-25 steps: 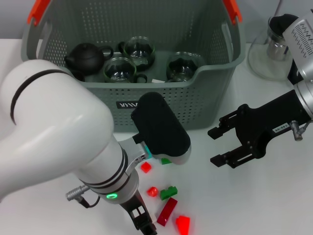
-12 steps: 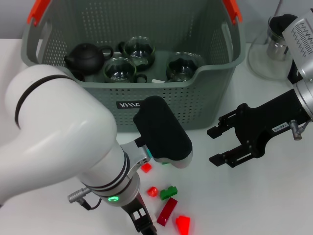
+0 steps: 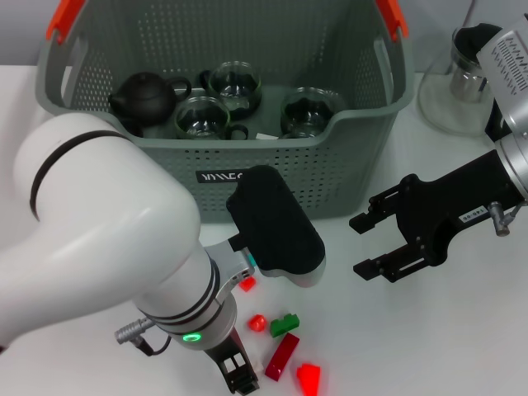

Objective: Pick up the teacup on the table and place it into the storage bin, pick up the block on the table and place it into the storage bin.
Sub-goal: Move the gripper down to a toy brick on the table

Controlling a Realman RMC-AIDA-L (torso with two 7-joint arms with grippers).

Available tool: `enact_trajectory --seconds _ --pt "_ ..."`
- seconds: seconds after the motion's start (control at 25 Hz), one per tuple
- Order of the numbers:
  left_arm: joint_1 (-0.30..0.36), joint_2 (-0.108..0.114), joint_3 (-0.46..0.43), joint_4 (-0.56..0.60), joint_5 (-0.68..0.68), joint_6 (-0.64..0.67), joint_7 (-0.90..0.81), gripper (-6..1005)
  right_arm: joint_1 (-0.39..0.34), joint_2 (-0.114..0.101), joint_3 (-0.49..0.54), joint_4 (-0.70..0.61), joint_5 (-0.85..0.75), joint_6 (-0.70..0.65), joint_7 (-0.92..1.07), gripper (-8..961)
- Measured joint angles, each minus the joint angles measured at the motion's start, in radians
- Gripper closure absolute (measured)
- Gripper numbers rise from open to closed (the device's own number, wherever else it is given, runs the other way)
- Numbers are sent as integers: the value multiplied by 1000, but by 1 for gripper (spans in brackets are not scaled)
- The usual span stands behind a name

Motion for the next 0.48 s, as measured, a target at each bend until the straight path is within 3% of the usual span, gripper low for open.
enact_trajectory --seconds 0.48 --pt "-5 0 -2 2 4 -2 -2 535 2 -2 0 -2 0 1 3 238"
